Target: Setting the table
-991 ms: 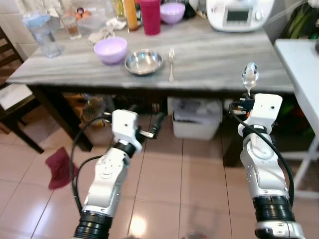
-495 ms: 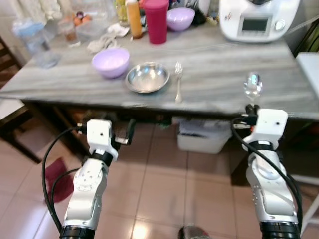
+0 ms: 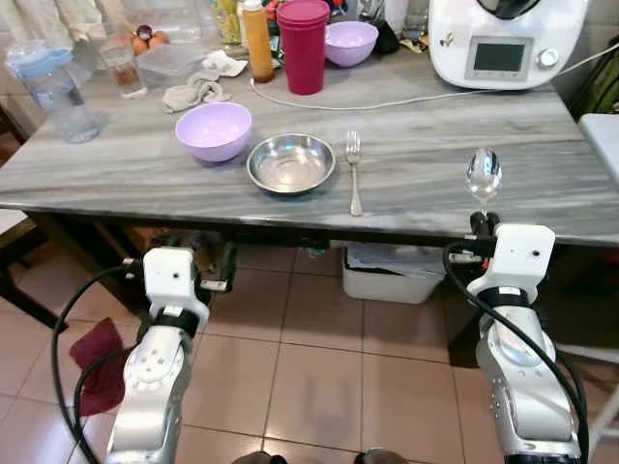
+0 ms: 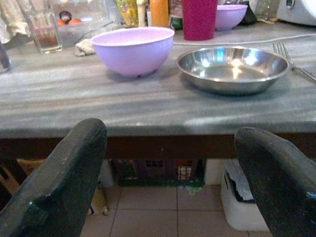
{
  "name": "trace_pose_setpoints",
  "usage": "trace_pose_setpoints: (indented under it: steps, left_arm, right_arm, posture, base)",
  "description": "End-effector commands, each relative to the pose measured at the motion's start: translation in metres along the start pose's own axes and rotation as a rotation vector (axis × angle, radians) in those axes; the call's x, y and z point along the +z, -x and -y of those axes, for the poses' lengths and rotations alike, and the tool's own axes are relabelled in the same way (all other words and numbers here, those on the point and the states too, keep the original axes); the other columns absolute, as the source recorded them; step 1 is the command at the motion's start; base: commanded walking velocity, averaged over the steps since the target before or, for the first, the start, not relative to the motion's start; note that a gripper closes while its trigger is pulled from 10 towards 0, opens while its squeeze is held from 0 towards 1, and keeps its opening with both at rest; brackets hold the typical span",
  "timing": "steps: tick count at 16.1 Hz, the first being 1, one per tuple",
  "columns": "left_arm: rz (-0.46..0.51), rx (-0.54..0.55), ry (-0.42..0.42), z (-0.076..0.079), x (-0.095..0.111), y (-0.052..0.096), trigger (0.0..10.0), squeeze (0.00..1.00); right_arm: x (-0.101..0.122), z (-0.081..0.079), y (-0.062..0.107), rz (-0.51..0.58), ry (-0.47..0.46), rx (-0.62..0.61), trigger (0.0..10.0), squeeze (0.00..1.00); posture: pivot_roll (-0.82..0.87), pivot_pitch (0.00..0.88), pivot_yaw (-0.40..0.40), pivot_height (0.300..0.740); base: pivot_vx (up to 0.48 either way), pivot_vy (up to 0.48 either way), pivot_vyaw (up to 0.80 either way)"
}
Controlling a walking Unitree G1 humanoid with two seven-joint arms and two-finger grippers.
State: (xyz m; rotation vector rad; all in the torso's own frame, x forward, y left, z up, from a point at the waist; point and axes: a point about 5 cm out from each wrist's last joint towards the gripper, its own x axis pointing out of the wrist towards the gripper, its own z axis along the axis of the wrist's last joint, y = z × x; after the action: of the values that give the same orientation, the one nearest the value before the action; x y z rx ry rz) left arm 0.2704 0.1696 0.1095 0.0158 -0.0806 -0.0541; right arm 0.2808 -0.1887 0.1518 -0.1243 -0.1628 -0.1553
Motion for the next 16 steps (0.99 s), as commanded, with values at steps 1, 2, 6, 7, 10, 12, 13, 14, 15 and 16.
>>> trace_pose_setpoints:
  steps: [1, 2, 6, 7, 10, 12, 13, 14, 15, 16]
  left_arm:
    - [-0.008, 0.029, -0.012, -0.0050, 0.0007, 0.0035, 10.0, 0.00]
    - [-0.010, 0.032, -0.010, -0.0052, 0.0003, 0.0044, 10.0, 0.00]
    - [-0.017, 0.019, 0.006, -0.0037, 0.0003, 0.0088, 10.0, 0.00]
    - [-0.016, 0.014, 0.009, -0.0038, 0.0004, 0.0101, 10.0, 0.00]
    - [-0.004, -0.012, 0.027, -0.0029, 0.0024, 0.0121, 10.0, 0.00]
    - [0.004, -0.044, 0.033, 0.0002, 0.0049, 0.0108, 10.0, 0.00]
    - [0.005, -0.050, 0.032, 0.0006, 0.0054, 0.0106, 10.0, 0.00]
    - [0.005, -0.052, 0.033, 0.0004, 0.0054, 0.0108, 10.0, 0.00]
    - [0.005, -0.057, 0.034, 0.0006, 0.0055, 0.0109, 10.0, 0.00]
    - [0.004, -0.059, 0.035, 0.0008, 0.0056, 0.0109, 10.0, 0.00]
  right_arm:
    - [0.0063, 0.0007, 0.0041, 0.015, 0.001, -0.002, 10.0, 0.00]
    - [0.0061, 0.0006, 0.0050, 0.013, 0.001, -0.002, 10.0, 0.00]
    - [0.0063, 0.0043, 0.0065, 0.007, 0.012, -0.010, 10.0, 0.00]
    - [0.0056, 0.0052, 0.0069, 0.004, 0.015, -0.013, 10.0, 0.00]
    - [0.0058, 0.0063, 0.0077, 0.001, 0.019, -0.017, 10.0, 0.00]
    - [0.0069, 0.0056, 0.0074, 0.004, 0.026, -0.013, 10.0, 0.00]
    - [0.0071, 0.0050, 0.0074, 0.005, 0.027, -0.012, 10.0, 0.00]
    - [0.0073, 0.0045, 0.0076, 0.006, 0.028, -0.010, 10.0, 0.00]
    - [0.0074, 0.0041, 0.0076, 0.008, 0.030, -0.008, 10.0, 0.00]
    - [0.0074, 0.0039, 0.0077, 0.008, 0.031, -0.007, 10.0, 0.00]
  posture:
    - [-0.18, 0.140, 0.055, 0.740]
    - [-0.18, 0.138, 0.054, 0.740]
    - [-0.17, 0.135, 0.050, 0.740]
    - [-0.17, 0.134, 0.048, 0.740]
    - [-0.17, 0.134, 0.051, 0.740]
    - [-0.17, 0.135, 0.057, 0.740]
    - [-0.17, 0.135, 0.059, 0.740]
    - [-0.17, 0.136, 0.060, 0.740]
    - [-0.17, 0.135, 0.062, 0.740]
    - [-0.17, 0.135, 0.062, 0.740]
  base:
    - [0.000, 0.000, -0.71]
    - [0.000, 0.000, -0.71]
    - [0.000, 0.000, -0.70]
    - [0.000, 0.000, -0.69]
    - [0.092, 0.000, -0.23]
    - [0.396, 0.000, 0.00]
    - [0.428, 0.000, 0.00]
    - [0.469, 0.000, 0.00]
    - [0.469, 0.000, 0.00]
    - [0.469, 0.000, 0.00]
